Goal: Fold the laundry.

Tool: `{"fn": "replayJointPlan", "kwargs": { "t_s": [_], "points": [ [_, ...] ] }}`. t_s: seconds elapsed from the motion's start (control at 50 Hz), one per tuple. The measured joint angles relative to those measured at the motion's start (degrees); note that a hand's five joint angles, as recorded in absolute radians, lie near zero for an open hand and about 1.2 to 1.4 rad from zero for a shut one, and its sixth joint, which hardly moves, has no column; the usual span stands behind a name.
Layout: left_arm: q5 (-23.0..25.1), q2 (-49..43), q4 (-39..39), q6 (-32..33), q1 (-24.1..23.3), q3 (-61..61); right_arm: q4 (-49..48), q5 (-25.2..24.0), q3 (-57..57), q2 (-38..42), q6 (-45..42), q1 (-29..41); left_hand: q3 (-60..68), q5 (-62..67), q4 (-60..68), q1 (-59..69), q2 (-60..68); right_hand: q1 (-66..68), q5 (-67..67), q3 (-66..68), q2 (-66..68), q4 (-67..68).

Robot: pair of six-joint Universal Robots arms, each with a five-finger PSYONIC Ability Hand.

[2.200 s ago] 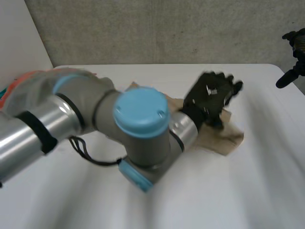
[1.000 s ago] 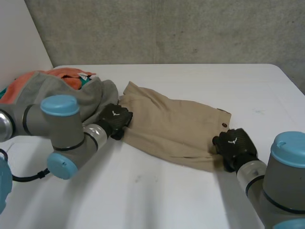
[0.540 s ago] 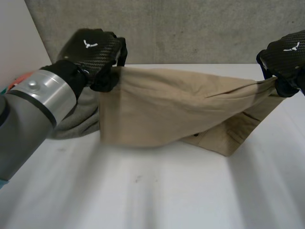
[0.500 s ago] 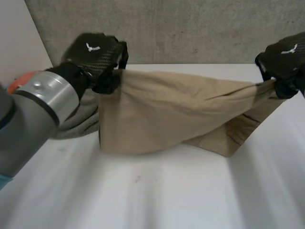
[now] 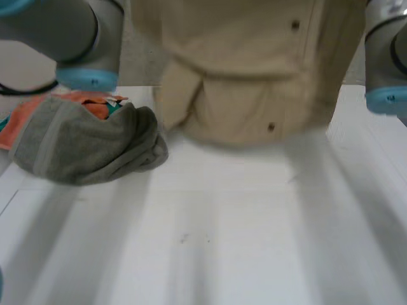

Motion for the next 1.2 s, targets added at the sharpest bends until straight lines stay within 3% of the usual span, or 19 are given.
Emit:
{"fn": "replayJointPlan", "kwargs": {
  "t_s": [0.08, 0.18, 0.32, 0.58, 0.76, 0.86, 0.98, 1.06, 1.14, 1.16, 1.2],
  "points": [
    [-0.5, 2.7, 4.5, -0.1, -0.1, -1.3, -5.6, -0.1, 0.8, -1.3, 0.2, 0.2, 0.0, 0.0, 0.0, 0.0, 0.0, 0.0, 0.2, 0.0, 0.0, 0.0],
    [-0.5, 4.7, 4.5, -0.2, -0.3, -7.7, -5.6, -0.5, 3.8, -2.4, 0.0, 0.3, 0.0, 0.0, 0.0, 0.0, 0.0, 0.0, 0.2, 0.0, 0.0, 0.0],
    [0.0, 7.4, 2.9, -0.2, -1.0, -24.4, -1.2, -1.8, 12.1, -2.8, -0.2, 0.0, 0.0, 0.0, 0.0, 0.1, 0.0, 0.0, 0.2, 0.0, 0.0, 0.0],
    [0.1, 9.5, 0.4, 0.3, -4.7, -54.7, 9.0, -5.8, 28.8, 5.0, -3.1, -0.6, 0.0, 0.0, 0.0, 0.2, 0.0, 0.0, 0.2, 0.2, 0.0, 0.0],
    [0.4, 17.7, -8.7, 0.4, -6.9, -66.9, 24.5, -5.7, 37.5, 0.0, -7.5, -2.0, 0.0, 0.0, 0.0, 0.2, 0.0, 0.0, 0.2, 0.2, 0.0, 0.0],
    [0.6, 25.7, -22.5, 2.1, -7.9, -73.0, 38.1, -6.0, 47.7, -9.6, -15.0, -3.8, 0.0, 0.0, 0.0, 0.2, 0.0, 0.0, 0.2, 0.3, 0.3, 0.0],
    [1.5, 31.0, -35.9, 4.8, -10.8, -76.3, 44.4, -6.0, 56.4, -16.8, -23.7, -5.7, 0.0, 0.0, 0.0, 0.2, 0.0, 0.0, 0.2, 0.3, 0.5, 0.0],
    [2.1, 31.7, -37.6, 5.5, -12.6, -76.4, 44.0, -6.4, 58.9, -18.8, -25.5, -6.6, 0.0, 0.0, 0.0, 0.2, 0.0, 0.0, 0.2, 0.3, 0.5, 0.0],
    [2.2, 31.1, -34.1, 5.7, -12.9, -75.4, 41.7, -7.0, 59.3, -19.1, -24.0, -6.9, 0.0, 0.0, 0.0, 0.2, 0.0, 0.0, 0.2, 0.3, 0.5, 0.0],
    [2.2, 30.9, -33.0, 5.7, -12.7, -75.1, 41.1, -7.2, 59.3, -19.1, -23.4, -7.0, -3.9, -3.6, -4.0, -3.2, -4.8, 0.0, 0.2, 0.3, 0.5, 0.0],
    [2.2, 30.4, -30.1, 5.7, -12.2, -74.5, 40.1, -7.4, 59.1, -19.0, -22.2, -7.0, -29.2, -27.7, -28.6, -30.8, -29.7, 0.0, 0.2, 0.3, 0.5, 0.0]
  ]
}}
